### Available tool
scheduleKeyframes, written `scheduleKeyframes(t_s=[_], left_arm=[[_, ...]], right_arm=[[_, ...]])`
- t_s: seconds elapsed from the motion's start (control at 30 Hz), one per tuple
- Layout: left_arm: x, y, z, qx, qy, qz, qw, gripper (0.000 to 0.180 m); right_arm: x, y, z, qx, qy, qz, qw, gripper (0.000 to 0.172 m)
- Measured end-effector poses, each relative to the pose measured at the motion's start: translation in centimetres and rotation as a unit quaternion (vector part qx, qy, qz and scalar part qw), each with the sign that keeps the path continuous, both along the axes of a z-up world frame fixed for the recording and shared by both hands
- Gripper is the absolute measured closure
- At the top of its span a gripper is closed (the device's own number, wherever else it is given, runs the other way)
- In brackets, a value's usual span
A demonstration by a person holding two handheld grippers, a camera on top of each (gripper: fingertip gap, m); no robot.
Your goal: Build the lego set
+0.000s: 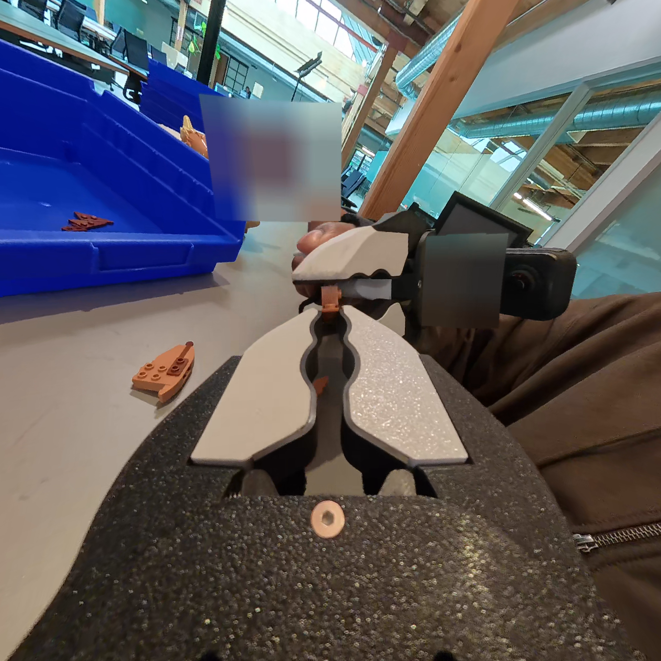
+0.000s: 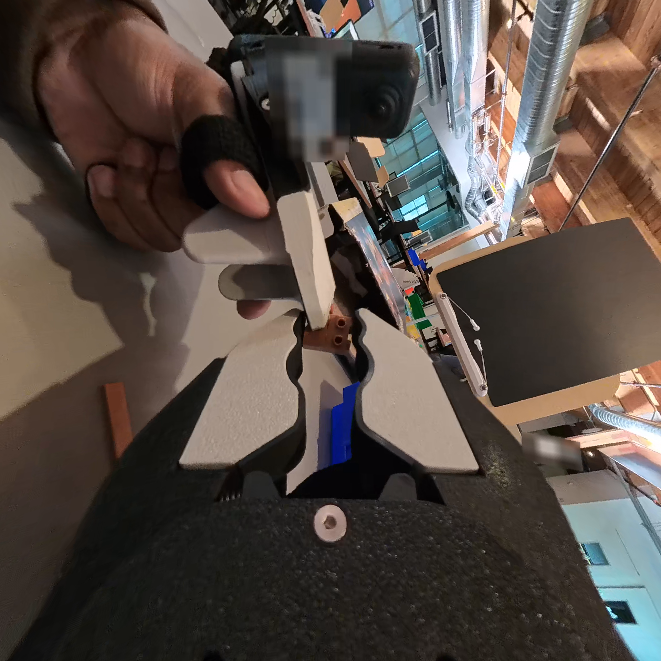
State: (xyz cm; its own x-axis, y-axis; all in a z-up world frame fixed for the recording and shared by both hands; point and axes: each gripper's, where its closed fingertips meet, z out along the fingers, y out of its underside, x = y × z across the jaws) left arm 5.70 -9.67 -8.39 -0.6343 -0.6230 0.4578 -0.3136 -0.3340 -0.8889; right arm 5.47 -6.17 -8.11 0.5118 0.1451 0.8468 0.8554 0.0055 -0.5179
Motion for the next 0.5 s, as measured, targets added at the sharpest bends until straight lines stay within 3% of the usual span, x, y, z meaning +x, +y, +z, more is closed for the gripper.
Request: scheduleKeyframes(t_s=[0.5], left_arm=[[0.38,0.08,-0.59,0.045,0.003,0.024,0.999,0.173]], right_arm=[[0.46,0.16,-0.74,-0.040,0.036,-0.018,0.998,0.149]])
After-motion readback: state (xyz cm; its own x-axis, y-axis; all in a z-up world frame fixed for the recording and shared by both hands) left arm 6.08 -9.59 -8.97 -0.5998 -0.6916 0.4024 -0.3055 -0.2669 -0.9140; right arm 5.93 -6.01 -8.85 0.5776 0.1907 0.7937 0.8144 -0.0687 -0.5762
